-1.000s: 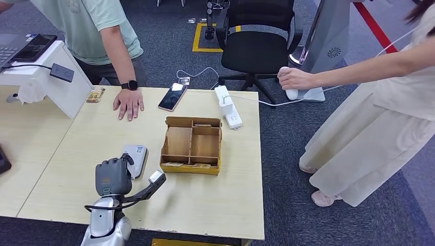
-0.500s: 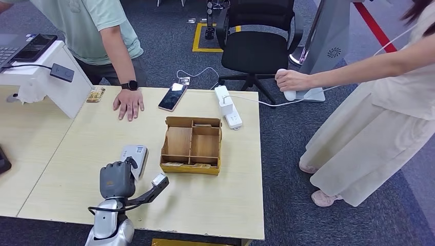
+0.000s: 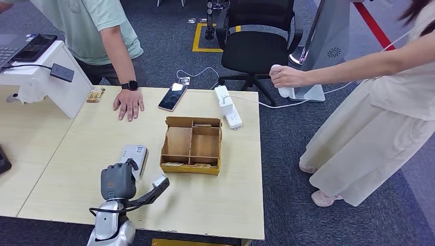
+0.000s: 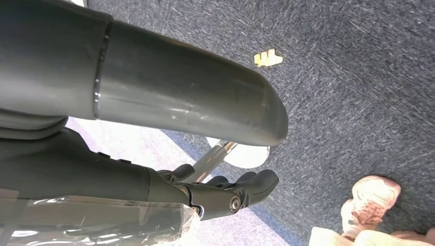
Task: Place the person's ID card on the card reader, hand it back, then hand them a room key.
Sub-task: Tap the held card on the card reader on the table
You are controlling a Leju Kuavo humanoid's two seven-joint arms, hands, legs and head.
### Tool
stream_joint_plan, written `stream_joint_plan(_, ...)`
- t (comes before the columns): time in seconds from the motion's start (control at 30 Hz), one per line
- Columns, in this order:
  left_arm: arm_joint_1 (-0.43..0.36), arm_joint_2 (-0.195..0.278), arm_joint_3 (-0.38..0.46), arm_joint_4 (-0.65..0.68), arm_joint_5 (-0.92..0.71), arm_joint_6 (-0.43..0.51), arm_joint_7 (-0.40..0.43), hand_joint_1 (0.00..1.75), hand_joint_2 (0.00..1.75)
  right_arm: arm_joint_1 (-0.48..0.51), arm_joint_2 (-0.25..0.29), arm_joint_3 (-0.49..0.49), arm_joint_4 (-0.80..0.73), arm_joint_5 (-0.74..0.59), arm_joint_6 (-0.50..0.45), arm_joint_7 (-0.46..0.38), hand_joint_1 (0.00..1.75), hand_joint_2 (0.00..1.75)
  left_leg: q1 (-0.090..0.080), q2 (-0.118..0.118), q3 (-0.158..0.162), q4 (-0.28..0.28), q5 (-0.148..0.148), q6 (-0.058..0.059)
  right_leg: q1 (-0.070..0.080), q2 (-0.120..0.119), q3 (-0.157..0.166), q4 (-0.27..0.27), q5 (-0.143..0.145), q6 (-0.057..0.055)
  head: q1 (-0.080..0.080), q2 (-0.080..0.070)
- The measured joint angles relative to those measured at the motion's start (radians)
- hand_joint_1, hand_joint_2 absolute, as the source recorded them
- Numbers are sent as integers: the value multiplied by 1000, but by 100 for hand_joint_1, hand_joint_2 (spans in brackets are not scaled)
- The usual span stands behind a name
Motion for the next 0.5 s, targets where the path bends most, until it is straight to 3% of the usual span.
stream_joint_plan(0.5, -1, -6, 31, -1, 1, 7, -18, 175, 175, 6, 5, -3, -20, 0, 8, -2, 0, 0, 0, 0, 0, 0, 0, 0, 0, 0, 0, 0, 0, 0, 0, 0)
